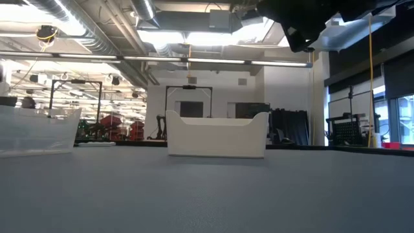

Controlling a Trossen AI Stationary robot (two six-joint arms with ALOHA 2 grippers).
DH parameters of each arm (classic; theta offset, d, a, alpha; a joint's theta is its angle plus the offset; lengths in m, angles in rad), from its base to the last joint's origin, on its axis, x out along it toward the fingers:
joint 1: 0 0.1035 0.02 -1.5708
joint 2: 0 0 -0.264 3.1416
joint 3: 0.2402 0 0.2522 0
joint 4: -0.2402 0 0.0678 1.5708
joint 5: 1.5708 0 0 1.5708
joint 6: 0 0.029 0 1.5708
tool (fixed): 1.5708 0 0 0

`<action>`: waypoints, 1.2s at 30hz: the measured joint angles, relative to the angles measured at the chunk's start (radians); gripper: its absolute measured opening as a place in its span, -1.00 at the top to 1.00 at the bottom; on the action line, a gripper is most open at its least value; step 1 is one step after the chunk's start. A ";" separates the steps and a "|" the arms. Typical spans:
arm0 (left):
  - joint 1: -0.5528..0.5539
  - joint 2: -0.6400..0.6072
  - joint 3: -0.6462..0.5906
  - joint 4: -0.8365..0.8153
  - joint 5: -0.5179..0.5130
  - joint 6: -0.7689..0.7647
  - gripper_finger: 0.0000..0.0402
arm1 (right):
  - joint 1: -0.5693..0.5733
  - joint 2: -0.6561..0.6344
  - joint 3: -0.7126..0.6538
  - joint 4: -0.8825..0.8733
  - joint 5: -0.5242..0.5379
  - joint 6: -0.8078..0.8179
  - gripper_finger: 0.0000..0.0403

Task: Sort silverware by color (type)
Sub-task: Put the blue spoon into the white bin

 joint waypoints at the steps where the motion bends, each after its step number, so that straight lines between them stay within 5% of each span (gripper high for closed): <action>1: 0.012 0.000 0.000 0.013 -0.018 0.030 0.74 | 0.000 0.000 0.000 0.000 0.000 0.000 0.22; 9: 0.167 -0.044 0.000 0.140 -0.099 0.276 0.73 | 0.000 -0.016 0.034 -0.014 0.057 -0.071 0.22; 16: 0.354 -0.127 0.000 0.266 -0.088 0.591 0.72 | 0.000 -0.120 0.068 -0.229 0.127 -0.162 0.22; 26: 0.638 -0.171 0.002 0.588 0.101 1.020 0.72 | -0.001 -0.201 0.069 -0.448 0.330 -0.211 0.22; 36: 0.892 -0.157 0.003 0.688 0.231 1.181 0.72 | -0.020 -0.202 0.069 -0.482 0.456 -0.260 0.22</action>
